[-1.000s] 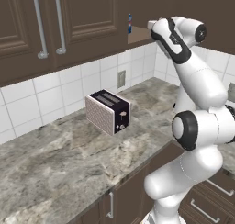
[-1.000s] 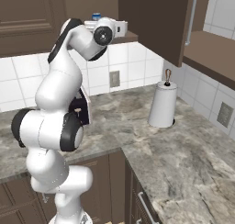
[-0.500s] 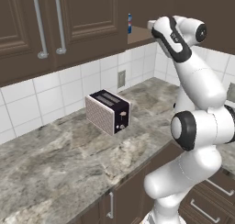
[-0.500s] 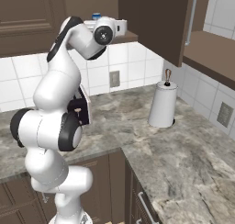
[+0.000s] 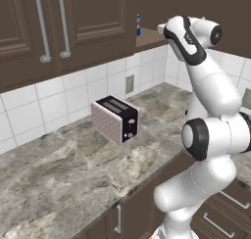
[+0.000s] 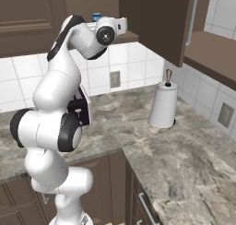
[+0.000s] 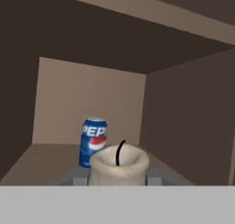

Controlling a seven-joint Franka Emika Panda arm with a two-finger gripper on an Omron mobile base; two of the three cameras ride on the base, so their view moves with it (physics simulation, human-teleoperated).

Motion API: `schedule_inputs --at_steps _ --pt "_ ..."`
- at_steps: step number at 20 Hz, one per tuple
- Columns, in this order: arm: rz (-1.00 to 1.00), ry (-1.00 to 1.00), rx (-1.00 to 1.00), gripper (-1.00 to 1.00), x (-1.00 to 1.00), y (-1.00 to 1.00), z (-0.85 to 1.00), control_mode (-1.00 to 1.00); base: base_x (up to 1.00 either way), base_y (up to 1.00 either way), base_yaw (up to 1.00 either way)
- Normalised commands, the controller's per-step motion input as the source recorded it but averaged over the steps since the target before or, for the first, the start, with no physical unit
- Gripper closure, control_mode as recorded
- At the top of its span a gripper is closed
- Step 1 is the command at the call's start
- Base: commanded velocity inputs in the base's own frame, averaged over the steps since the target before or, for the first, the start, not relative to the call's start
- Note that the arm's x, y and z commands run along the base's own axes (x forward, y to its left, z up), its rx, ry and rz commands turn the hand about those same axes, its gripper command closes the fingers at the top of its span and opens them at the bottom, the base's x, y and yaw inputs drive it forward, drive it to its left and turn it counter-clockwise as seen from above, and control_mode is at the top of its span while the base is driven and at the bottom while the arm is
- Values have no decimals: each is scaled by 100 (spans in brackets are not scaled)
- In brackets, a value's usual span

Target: Pick the candle and candle from the dining table and place them in the open cabinet. Close the cabinet after placing the objects.

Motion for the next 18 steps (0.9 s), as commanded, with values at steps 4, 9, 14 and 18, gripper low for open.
schedule_inputs --at_steps 4,9,14,18 --pt "0 0 1 100 6 0 0 -100 0 0 0" --pt "0 0 0 100 32 0 0 -100 0 0 0" --pt "0 0 0 100 39 0 0 -100 0 0 0" --pt "0 0 0 100 53 0 0 -100 0 0 0"
